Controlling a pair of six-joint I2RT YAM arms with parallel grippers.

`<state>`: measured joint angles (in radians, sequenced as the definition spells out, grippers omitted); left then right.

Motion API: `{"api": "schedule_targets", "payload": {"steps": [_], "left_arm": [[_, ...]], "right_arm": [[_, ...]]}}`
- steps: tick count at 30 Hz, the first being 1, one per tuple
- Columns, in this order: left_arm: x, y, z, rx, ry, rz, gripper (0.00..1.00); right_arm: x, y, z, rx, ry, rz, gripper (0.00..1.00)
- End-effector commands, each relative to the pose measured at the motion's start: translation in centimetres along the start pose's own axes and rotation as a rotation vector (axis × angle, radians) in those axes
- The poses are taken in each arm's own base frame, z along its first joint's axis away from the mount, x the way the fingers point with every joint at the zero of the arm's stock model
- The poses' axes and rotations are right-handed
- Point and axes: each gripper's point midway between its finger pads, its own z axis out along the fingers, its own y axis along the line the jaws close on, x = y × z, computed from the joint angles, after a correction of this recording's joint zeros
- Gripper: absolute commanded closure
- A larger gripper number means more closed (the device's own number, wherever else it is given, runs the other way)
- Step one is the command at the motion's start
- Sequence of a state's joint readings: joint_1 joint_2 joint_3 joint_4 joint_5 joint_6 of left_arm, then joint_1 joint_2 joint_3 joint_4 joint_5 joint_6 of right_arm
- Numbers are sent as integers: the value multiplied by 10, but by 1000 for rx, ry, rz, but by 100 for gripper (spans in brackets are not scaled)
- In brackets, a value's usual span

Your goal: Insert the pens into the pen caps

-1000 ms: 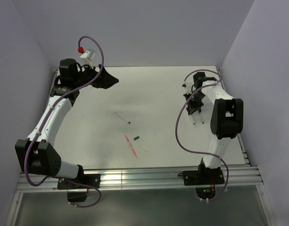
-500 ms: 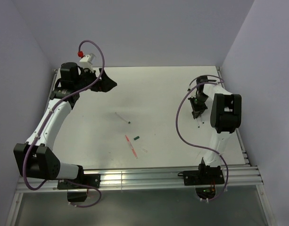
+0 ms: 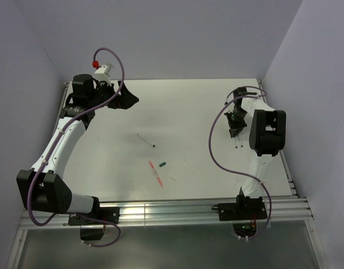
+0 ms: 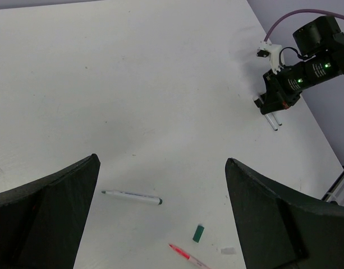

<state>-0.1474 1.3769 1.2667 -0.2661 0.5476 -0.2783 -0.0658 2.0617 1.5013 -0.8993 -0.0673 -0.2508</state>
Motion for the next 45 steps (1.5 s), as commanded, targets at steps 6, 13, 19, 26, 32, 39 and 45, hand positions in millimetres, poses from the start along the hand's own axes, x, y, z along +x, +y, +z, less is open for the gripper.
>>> {"api": "schedule_targets", "payload": {"steps": [6,13,19,26,32,39,45], "left_arm": [[-26,-3,2,-12,-75,19,1],[-27,-4,1,-14,-80,19,1],[-29,-6,-2,-13,-82,28,1],[-30,-8,-5,-9,-82,47,1],[-24,-21,-14,73,-71,201,1],[38,-28,-22,305,188,588,1],[125,-8,1,220,490,601,23]], "right_arm": [[-20,-21,-2,78,-61,58,100],[-20,-24,-7,103,-70,91,92],[-23,-26,-15,111,-90,101,71],[-34,-6,-47,18,-170,100,61],[-55,27,-106,-121,-322,58,61],[-69,66,-175,-250,-507,-61,33],[-54,84,-182,-305,-513,-91,9]]}}
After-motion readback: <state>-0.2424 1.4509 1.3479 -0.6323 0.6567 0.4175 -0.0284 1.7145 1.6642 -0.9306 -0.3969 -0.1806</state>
